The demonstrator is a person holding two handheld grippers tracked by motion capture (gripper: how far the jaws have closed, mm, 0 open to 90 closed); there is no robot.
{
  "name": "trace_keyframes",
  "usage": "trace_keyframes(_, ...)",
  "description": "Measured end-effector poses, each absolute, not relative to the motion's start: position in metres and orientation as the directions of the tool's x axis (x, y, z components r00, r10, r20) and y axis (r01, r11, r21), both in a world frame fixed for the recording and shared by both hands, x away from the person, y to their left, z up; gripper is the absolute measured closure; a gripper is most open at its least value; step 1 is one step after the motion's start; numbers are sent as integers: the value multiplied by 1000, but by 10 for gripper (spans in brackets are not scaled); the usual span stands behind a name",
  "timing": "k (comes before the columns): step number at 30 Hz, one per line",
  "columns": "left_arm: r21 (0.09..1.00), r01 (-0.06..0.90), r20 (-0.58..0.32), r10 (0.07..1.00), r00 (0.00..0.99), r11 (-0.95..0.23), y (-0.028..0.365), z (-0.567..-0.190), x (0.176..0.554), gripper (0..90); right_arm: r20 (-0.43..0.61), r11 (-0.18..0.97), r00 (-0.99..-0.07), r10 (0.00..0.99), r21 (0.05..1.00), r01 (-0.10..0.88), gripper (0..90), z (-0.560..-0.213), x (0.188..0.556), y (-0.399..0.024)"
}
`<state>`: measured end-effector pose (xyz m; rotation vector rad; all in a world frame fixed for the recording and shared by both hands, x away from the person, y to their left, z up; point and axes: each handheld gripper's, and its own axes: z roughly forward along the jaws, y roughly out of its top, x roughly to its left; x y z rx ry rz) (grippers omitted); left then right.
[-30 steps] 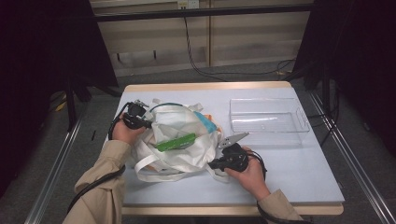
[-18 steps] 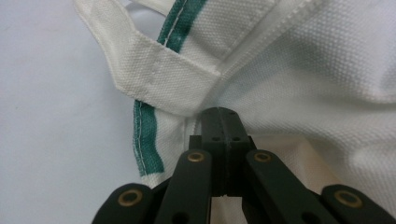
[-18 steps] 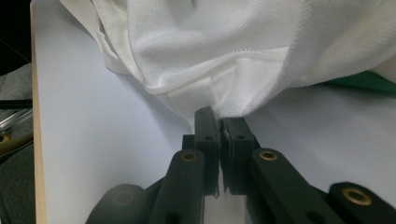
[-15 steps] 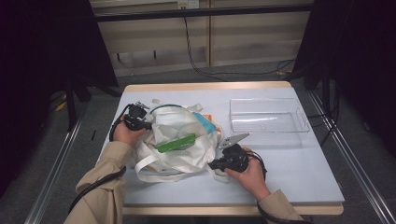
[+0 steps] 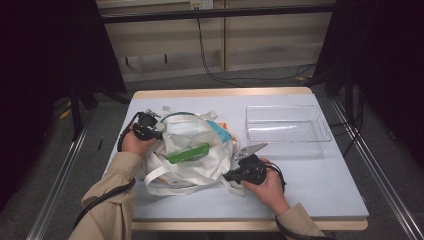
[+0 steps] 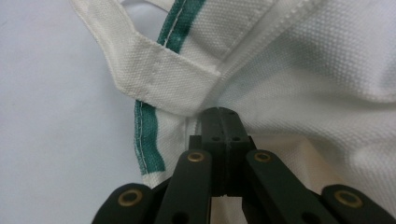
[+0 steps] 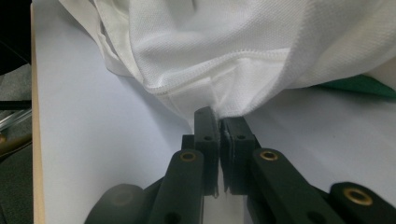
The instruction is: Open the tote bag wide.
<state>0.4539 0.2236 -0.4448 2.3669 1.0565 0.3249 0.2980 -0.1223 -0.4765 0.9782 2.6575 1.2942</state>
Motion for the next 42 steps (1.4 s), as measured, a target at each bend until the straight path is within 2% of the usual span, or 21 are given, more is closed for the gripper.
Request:
trace_keyframes(5, 557, 620, 0, 746, 666, -553, 223, -440, 453, 900, 223, 453, -805, 550, 730, 512, 832, -472, 297, -124)
trace_keyframes(11, 560, 615, -2, 741, 672, -556, 224, -436, 452, 900, 183, 441, -796, 577, 750, 492, 689, -460, 294, -127)
trace_keyframes(17, 563, 609, 9, 741, 671, -559, 223, -433, 451, 900, 140, 453, -800, 584, 761, 464, 652, -452, 291, -134)
trace_keyframes(22, 551, 604, 18, 731, 682, -576, 222, -430, 451, 900, 129, 444, -799, 588, 774, 452, 680, -445, 290, -138)
trace_keyframes(25, 563, 614, 8, 746, 665, -553, 220, -430, 450, 900, 140, 442, -797, 588, 769, 461, 740, -443, 290, -140)
trace_keyframes(29, 552, 605, 26, 737, 675, -574, 219, -428, 451, 900, 153, 430, -797, 584, 775, 464, 862, -438, 290, -141)
trace_keyframes(42, 559, 601, 24, 736, 677, -571, 219, -427, 451, 900, 130, 455, -814, 565, 774, 440, 900, -431, 292, -140)
